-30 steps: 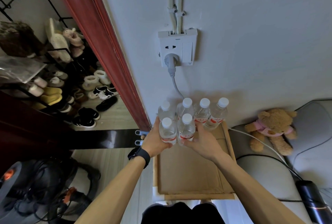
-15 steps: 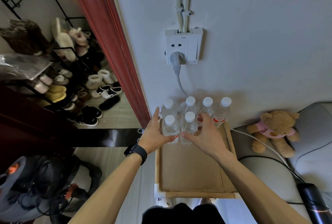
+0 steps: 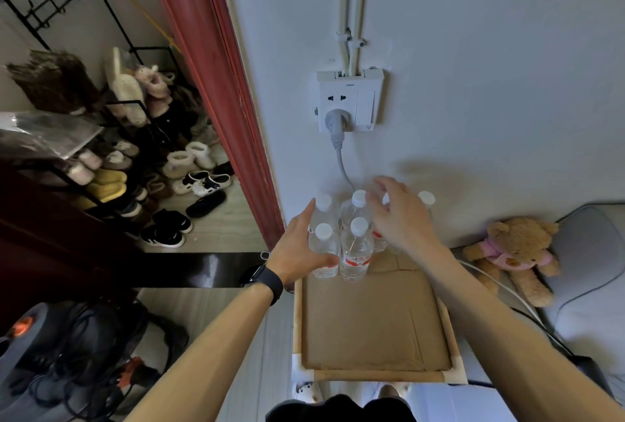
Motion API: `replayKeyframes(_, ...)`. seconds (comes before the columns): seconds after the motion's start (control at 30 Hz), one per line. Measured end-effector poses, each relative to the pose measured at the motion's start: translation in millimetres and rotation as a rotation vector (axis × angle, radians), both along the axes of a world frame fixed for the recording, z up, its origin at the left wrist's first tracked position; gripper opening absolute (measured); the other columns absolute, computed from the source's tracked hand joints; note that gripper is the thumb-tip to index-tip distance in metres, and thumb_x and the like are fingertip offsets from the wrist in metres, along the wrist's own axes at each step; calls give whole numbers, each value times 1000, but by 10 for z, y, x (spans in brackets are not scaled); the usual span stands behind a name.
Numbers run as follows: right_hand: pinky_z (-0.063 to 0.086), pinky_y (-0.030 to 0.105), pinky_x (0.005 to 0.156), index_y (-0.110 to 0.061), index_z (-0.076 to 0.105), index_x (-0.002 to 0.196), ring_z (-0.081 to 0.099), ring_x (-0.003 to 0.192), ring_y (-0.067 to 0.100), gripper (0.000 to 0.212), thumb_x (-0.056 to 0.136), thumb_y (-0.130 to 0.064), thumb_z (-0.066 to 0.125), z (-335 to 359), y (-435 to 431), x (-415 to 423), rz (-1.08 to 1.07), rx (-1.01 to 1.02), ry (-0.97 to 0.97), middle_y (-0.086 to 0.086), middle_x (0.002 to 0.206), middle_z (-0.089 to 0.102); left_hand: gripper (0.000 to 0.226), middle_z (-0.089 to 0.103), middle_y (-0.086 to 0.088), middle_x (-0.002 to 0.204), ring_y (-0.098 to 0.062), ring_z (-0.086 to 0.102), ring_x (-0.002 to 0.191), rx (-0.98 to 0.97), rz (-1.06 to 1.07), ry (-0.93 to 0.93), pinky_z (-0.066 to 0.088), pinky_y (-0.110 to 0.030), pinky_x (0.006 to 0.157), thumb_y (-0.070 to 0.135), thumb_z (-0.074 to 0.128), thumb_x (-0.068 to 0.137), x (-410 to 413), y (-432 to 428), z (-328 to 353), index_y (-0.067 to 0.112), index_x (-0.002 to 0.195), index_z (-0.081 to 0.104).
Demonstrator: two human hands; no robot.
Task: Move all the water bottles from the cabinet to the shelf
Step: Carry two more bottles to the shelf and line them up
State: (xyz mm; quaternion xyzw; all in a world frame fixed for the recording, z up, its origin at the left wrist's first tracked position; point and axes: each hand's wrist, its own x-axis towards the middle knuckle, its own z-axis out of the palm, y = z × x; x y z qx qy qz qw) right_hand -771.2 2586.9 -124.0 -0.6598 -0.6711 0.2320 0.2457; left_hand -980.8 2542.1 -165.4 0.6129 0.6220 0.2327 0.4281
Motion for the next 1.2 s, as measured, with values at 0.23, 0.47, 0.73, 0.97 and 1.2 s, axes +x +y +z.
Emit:
replayKeyframes(0.23,46,38,80,-20,60,99,60,95,29,23,93,-40,50,103,157,-186,177,-106,-256,3,99,68,116,33,1,151,-13,41,127,14,-4,33,43,-36,102,34,81,64,87,49,27,42,154,9)
replayKeyframes(0.47,42,32,86,-28,51,135,60,106,22,43,93,-31,56,-1,42,-47,192,-122,-53,-4,120,64,117,26,0,155,-17,36,137,29,28,33,37,-27,98,38,82,65,84,37,-62,39,155,6)
replayKeyframes(0.73,45,38,90,-25,44,139,59,110,27,46,95,-32,52,-23,17,-53,195,-141,-31,3,123,64,115,27,5,154,-14,35,136,41,77,20,40,-34,104,43,83,65,103,2,-99,42,153,10)
replayKeyframes(0.97,48,41,86,-22,39,138,60,102,30,43,96,-29,48,-54,-2,-55,199,-169,-26,7,122,62,119,24,6,154,-4,38,119,-4,53,18,38,-30,97,44,85,64,42,-18,-115,44,153,6)
replayKeyframes(1.2,40,34,78,-26,41,136,56,104,21,44,94,-33,50,-99,-8,-23,181,-172,42,-3,122,59,121,23,4,156,-14,37,134,-3,50,24,36,-31,103,43,85,66,20,-65,-131,42,154,2)
